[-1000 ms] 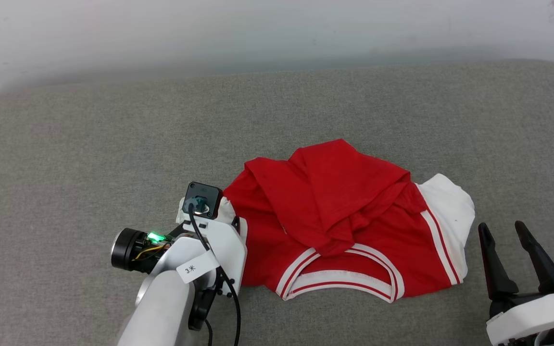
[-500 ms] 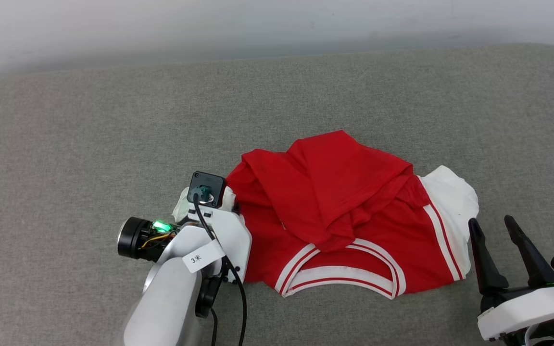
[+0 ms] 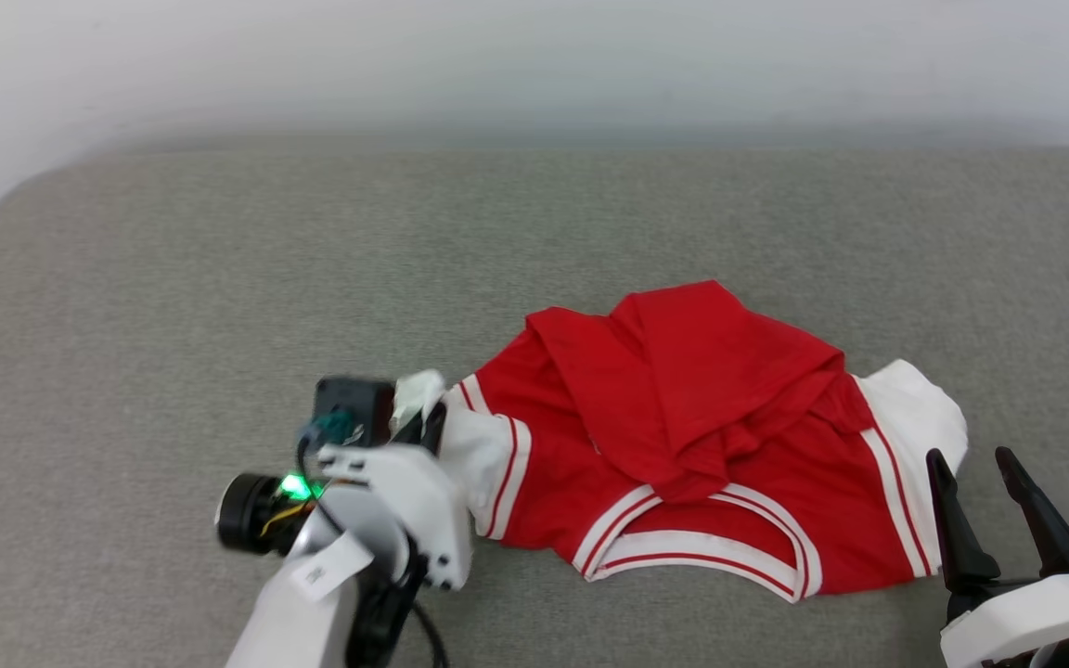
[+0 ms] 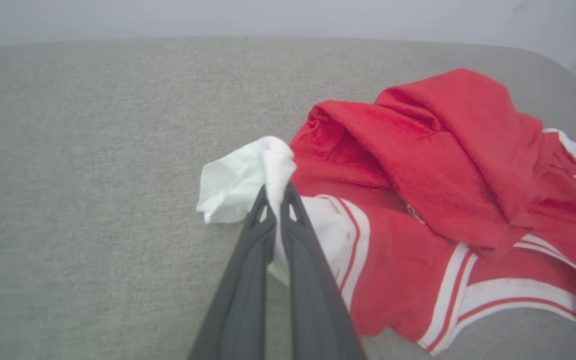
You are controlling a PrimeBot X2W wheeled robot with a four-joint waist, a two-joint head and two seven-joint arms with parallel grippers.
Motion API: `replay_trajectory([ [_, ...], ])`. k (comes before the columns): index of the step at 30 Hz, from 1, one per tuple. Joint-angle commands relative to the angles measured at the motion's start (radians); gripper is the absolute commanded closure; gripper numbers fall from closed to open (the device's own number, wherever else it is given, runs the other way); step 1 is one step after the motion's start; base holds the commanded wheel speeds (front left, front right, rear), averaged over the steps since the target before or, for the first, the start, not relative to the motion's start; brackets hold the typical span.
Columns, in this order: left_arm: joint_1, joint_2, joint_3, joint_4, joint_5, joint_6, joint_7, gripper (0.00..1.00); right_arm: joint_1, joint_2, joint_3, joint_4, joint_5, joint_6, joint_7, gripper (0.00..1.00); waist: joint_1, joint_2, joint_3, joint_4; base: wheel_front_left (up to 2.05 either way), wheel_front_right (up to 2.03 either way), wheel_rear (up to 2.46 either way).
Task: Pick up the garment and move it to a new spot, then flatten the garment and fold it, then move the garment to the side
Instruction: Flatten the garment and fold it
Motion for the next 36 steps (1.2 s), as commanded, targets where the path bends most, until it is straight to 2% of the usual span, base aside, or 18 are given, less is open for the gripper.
replay_trajectory([
  [1, 0.035, 0.020, 0.012, -0.021, -0.010, -0.005, 0.002, 1.00, 0.004, 0.004, -0.004, 0.003, -0.004, -0.001, 0.002, 0.00, 0.0000, 0.0000, -0.018, 0.027, 0.00, 0.00, 0.00],
  [7, 0.147, 0.070, 0.075, -0.037, -0.087, -0.025, 0.025, 1.00, 0.005, 0.013, -0.016, 0.021, -0.018, -0.001, 0.012, 0.00, 0.0000, 0.0000, -0.029, 0.058, 0.00, 0.00, 0.00],
  [15, 0.158, 0.170, 0.137, 0.133, -0.072, -0.028, -0.065, 1.00, -0.008, 0.031, -0.052, 0.049, -0.043, -0.001, 0.039, 0.00, 0.0000, 0.0000, -0.031, 0.050, 0.00, 0.00, 0.00],
  [23, 0.125, 0.173, 0.133, 0.292, -0.062, -0.038, -0.170, 1.00, 0.001, 0.046, -0.076, 0.073, -0.062, -0.001, 0.059, 0.00, 0.0000, 0.0000, -0.037, 0.048, 0.00, 0.00, 0.00],
  [24, 0.120, 0.173, 0.129, 0.305, -0.055, -0.036, -0.182, 0.89, 0.003, 0.047, -0.078, 0.076, -0.063, -0.001, 0.059, 0.00, 0.0000, 0.0000, -0.040, 0.049, 0.00, 0.00, 0.00],
  [25, 0.115, 0.173, 0.123, 0.316, -0.046, -0.031, -0.198, 0.50, 0.005, 0.048, -0.081, 0.077, -0.063, -0.001, 0.060, 0.00, 0.0000, 0.0000, -0.045, 0.051, 0.00, 0.00, 0.00],
  [26, 0.110, 0.174, 0.121, 0.326, -0.039, -0.024, -0.216, 0.00, 0.007, 0.047, -0.082, 0.078, -0.064, -0.001, 0.062, 0.00, 0.0000, 0.0000, -0.049, 0.053, 0.00, 0.00, 0.00],
  [29, 0.098, 0.184, 0.107, 0.345, -0.003, -0.004, -0.275, 0.00, 0.013, 0.044, -0.084, 0.076, -0.063, -0.001, 0.064, 0.00, 0.0000, 0.0000, -0.067, 0.059, 0.00, 0.00, 0.00],
  [31, 0.094, 0.185, 0.098, 0.330, 0.024, 0.025, -0.320, 0.00, 0.019, 0.037, -0.087, 0.072, -0.061, -0.001, 0.067, 0.00, 0.0000, 0.0000, -0.081, 0.066, 0.00, 0.00, 0.00],
  [34, 0.098, 0.172, 0.090, 0.262, 0.053, 0.058, -0.416, 0.00, 0.030, 0.011, -0.086, 0.055, -0.072, -0.001, 0.086, 0.00, 0.0000, 0.0000, -0.098, 0.083, 0.00, 0.00, 0.00],
  [36, 0.111, 0.161, 0.076, 0.206, 0.065, 0.059, -0.477, 0.00, 0.036, -0.015, -0.089, 0.044, -0.083, -0.001, 0.118, 0.00, 0.0000, 0.0000, -0.101, 0.097, 0.00, 0.00, 0.00],
])
